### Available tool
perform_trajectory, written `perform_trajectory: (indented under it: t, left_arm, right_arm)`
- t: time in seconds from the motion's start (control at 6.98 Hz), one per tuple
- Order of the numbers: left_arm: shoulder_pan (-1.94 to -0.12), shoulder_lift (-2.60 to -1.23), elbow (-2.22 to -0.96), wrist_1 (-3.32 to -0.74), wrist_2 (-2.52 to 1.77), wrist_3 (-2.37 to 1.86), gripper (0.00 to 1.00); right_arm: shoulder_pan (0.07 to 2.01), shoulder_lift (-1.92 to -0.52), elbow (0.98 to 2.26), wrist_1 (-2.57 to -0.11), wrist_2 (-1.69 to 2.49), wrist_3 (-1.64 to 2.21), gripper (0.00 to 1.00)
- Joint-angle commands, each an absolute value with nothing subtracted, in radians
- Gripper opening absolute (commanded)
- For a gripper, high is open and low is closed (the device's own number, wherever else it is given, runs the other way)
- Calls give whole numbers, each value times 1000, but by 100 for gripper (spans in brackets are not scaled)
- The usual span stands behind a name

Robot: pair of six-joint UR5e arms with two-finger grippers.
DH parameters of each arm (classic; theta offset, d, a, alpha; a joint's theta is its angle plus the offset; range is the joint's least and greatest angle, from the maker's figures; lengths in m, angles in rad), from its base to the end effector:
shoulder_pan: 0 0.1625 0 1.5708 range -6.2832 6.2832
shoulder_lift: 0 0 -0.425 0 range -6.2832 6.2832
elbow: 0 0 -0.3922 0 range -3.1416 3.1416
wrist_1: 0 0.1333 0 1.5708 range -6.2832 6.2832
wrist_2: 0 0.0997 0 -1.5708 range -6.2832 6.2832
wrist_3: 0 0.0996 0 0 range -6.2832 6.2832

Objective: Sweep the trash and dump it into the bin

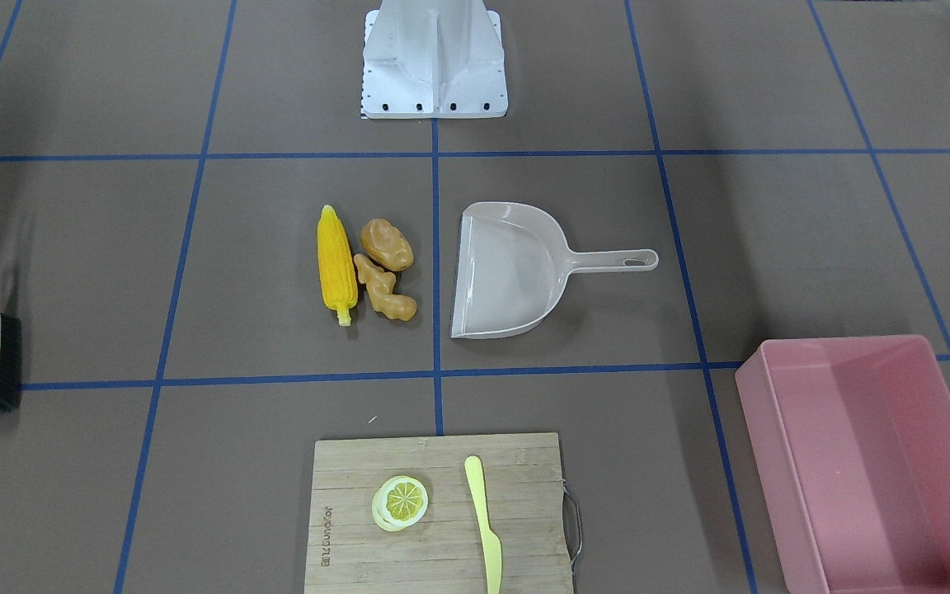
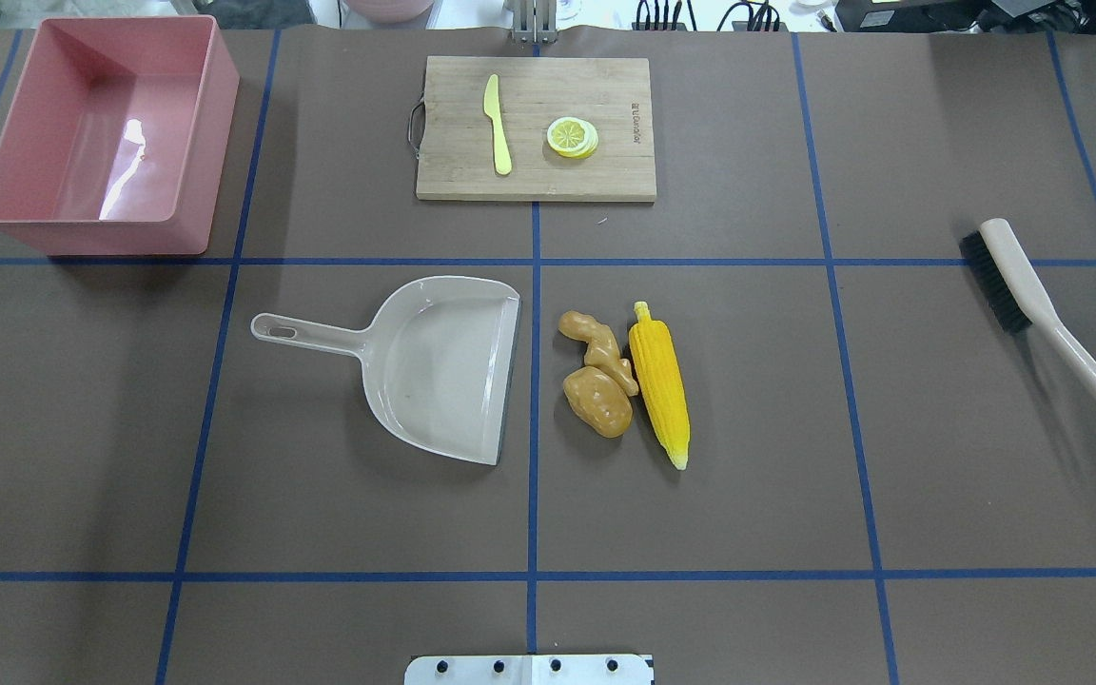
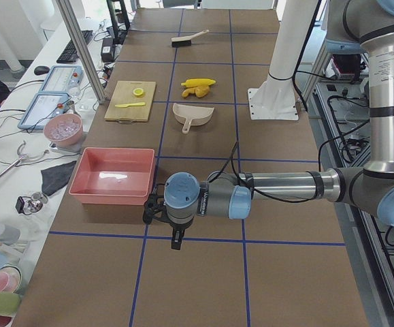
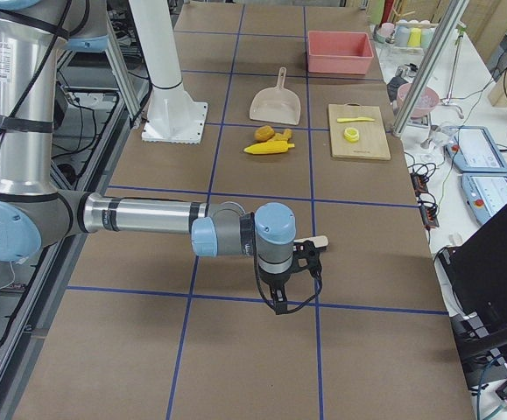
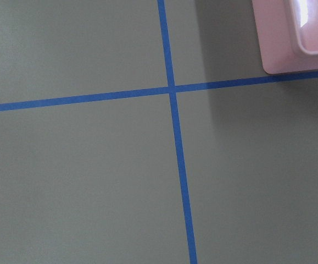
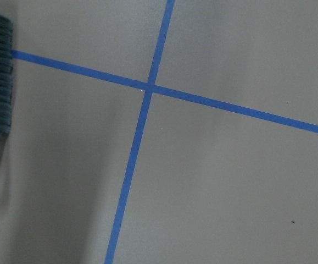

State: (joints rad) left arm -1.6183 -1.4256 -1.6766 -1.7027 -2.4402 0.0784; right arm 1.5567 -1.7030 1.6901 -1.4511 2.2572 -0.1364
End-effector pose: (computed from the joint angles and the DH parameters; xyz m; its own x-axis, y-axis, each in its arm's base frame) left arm -0.0778 -0.4324 0.6533 0.6496 0.1176 -0.7511 -0.0036 0.9884 0.1517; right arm 0.0639 -0.4444 0.6548 0.7634 -0.2129 0.6098 0.1189 0.9743 0.1913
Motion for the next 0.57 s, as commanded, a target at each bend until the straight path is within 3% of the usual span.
perform_trajectory:
  t: [0.0, 0.43]
  left_arm:
    - [-1617, -1427, -1678, -1704, -2442, 78, 98]
    - [-1617, -1427, -1677, -1706, -2442, 71, 98]
  right_arm:
    - [1557, -1675, 1692, -1430, 2273, 44, 100]
    - [1557, -1677, 1686, -1430, 2301, 48, 100]
